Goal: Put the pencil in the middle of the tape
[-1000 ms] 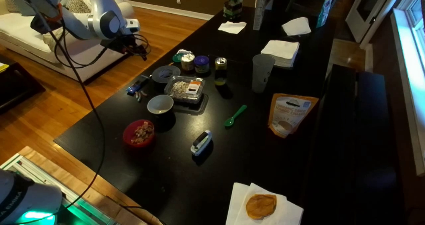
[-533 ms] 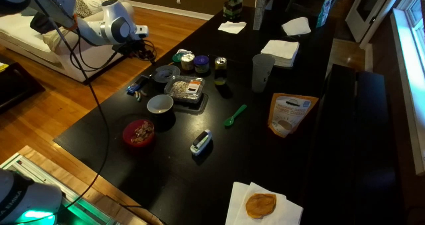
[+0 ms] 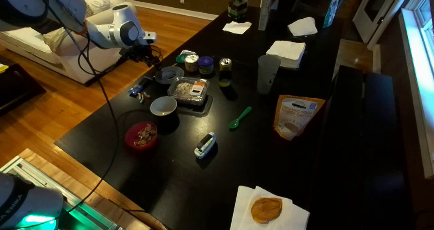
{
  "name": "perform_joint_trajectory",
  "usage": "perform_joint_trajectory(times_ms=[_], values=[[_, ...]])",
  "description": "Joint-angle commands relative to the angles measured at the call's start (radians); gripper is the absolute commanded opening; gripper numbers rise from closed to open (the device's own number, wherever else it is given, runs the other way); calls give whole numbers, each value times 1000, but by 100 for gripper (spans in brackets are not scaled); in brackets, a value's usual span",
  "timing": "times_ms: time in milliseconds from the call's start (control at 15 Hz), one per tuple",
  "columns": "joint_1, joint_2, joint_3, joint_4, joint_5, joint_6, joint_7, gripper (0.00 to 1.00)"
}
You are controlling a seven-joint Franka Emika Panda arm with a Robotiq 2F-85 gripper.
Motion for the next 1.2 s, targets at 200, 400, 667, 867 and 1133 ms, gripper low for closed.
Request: perform_joint_trajectory(times_ms=[200, 400, 667, 867, 1133], values=[[-69, 71, 75, 140, 27, -114, -15, 74], [-99, 87, 107, 173, 49, -144, -21, 54], [-137, 91, 140, 193, 86, -154, -30, 64], [-130, 78, 125, 179, 75, -118, -17, 80], [-116, 78, 107, 185, 58, -102, -12, 80]])
